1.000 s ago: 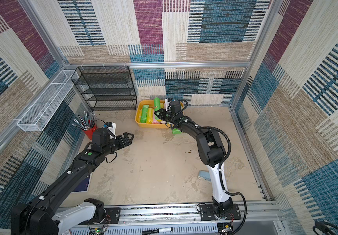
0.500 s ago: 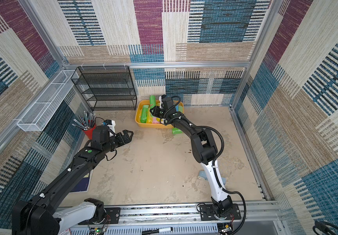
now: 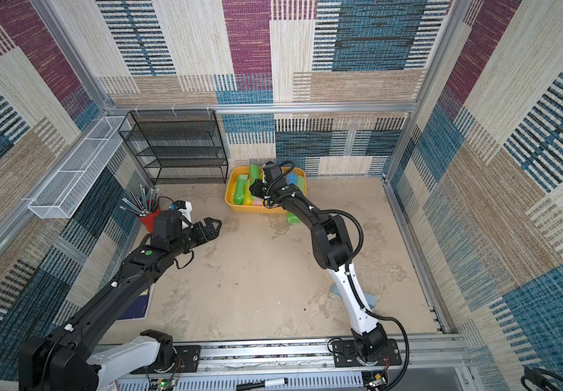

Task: Put the roll of trash bags into the storage box
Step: Place the roll of trash bags in the storage box.

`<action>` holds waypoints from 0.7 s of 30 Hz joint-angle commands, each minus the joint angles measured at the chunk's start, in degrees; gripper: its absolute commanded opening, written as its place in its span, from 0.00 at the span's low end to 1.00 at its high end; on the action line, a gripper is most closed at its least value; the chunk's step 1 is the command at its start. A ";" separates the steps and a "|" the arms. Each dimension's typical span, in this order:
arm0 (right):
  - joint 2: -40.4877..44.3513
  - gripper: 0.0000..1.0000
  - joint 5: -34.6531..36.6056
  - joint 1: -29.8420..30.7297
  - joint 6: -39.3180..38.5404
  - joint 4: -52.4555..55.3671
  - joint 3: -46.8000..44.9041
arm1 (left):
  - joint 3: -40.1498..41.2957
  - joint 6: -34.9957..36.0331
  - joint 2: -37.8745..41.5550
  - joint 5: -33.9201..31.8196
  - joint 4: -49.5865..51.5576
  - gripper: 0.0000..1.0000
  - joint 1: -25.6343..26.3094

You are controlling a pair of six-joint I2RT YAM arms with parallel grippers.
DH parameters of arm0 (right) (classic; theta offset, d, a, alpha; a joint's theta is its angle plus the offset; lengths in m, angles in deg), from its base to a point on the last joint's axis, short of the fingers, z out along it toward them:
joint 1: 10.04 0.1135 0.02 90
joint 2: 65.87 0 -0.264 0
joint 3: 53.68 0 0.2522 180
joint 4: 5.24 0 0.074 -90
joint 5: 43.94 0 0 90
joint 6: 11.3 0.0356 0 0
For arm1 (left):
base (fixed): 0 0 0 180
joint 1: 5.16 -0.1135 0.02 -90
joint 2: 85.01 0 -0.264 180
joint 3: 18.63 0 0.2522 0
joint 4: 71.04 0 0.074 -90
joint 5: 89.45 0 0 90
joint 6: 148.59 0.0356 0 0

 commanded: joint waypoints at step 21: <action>13.40 0.96 6.01 -0.52 -7.66 5.98 -4.35 | -0.48 1.55 1.36 3.83 -0.33 0.96 -0.01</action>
